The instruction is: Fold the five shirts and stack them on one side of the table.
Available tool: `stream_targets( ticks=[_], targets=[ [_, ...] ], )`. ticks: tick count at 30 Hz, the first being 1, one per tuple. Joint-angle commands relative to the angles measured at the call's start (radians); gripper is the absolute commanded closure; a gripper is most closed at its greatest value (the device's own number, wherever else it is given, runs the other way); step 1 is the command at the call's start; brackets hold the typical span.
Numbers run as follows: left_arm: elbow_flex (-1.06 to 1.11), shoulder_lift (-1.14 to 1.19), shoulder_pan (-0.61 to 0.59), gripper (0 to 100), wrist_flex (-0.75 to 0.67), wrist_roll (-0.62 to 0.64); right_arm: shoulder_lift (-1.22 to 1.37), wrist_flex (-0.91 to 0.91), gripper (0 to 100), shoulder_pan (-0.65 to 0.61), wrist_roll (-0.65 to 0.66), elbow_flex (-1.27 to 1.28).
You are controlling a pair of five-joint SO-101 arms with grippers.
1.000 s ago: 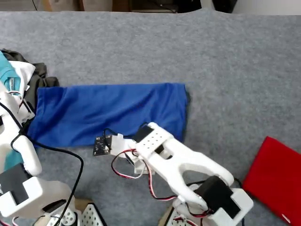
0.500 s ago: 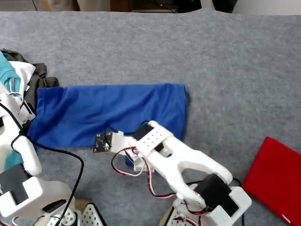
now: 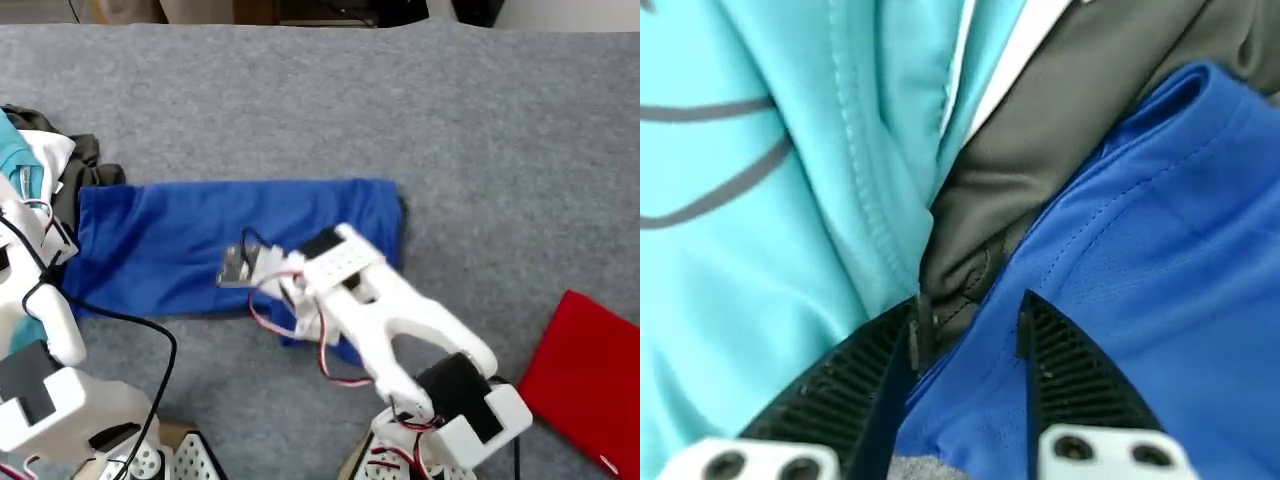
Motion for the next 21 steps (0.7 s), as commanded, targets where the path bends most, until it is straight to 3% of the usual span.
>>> stream_targets(
  ticks=[1, 6, 21],
  targets=[
    [-0.043, 0.002, -0.011, 84, -0.012, 0.005, -0.047, 0.1, 99.5, 0.065, 0.051, -0.191],
    [-0.043, 0.005, -0.011, 84, -0.012, 0.005, -0.005, 0.17, 99.5, 0.097, 0.127, -0.389],
    [-0.038, 0.005, -0.009, 84, -0.017, 0.005, 0.47, 0.331, 99.5, 0.13, 0.331, -0.987]
  ],
)
